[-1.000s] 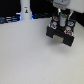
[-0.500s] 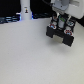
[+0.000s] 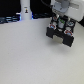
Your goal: Open the kcup holder, insert the kcup into the holder, and close the kcup holder
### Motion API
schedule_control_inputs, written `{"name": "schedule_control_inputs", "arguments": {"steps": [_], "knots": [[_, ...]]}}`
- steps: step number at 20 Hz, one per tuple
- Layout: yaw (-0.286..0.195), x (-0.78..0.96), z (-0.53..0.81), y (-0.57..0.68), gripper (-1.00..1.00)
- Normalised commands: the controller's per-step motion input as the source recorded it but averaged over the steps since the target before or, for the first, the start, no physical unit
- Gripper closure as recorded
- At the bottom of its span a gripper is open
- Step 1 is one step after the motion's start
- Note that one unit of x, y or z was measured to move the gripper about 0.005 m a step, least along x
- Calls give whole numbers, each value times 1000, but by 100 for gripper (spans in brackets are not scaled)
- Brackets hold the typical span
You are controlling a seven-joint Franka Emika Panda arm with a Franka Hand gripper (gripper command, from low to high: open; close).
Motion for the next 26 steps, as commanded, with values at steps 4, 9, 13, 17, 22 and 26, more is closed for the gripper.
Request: {"name": "schedule_control_inputs", "arguments": {"steps": [4,9,13,17,22,26], "knots": [[58,138,240,102,-100],[79,198,366,48,-100],[64,323,598,-188,-100],[66,415,588,-319,-100],[51,534,400,-422,-100],[43,567,262,-465,-100]]}}
